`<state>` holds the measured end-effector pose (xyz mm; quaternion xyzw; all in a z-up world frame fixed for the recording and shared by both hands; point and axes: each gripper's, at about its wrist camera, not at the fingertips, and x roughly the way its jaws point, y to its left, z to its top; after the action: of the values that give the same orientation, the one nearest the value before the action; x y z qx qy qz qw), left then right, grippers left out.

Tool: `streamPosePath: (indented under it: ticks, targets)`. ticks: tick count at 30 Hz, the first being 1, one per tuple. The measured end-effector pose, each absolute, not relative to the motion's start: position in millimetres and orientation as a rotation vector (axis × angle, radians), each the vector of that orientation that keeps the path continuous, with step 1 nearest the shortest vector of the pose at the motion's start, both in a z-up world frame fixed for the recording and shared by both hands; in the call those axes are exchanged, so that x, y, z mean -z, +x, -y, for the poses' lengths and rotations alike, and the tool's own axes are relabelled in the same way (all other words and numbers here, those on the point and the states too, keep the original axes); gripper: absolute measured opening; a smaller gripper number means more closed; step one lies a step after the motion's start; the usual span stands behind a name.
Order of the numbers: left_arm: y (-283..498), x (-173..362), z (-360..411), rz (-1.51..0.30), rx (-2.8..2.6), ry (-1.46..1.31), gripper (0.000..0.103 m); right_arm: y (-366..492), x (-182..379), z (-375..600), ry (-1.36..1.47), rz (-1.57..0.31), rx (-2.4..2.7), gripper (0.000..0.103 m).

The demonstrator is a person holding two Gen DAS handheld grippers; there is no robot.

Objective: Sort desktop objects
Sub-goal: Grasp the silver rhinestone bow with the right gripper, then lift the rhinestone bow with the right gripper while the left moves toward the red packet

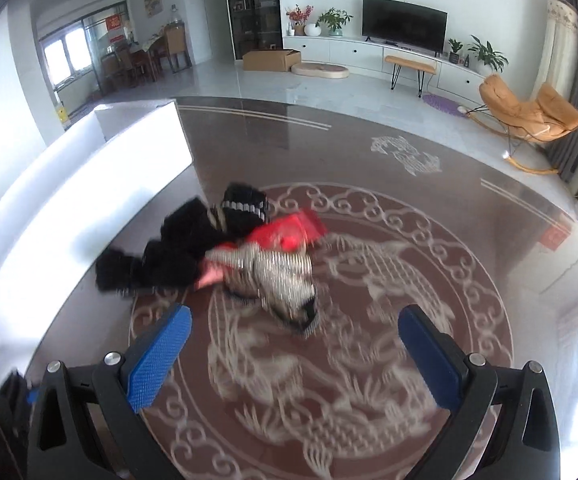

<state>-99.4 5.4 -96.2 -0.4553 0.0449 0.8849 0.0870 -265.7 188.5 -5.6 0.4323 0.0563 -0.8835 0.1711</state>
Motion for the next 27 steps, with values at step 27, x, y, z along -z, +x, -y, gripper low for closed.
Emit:
streamPosePath:
  ticks: [27]
  targets:
    - [-103,96,-7,-0.132,-2.636,-1.354,0.103,-173,66,-222,1.416,-0.277,2.175,0.103]
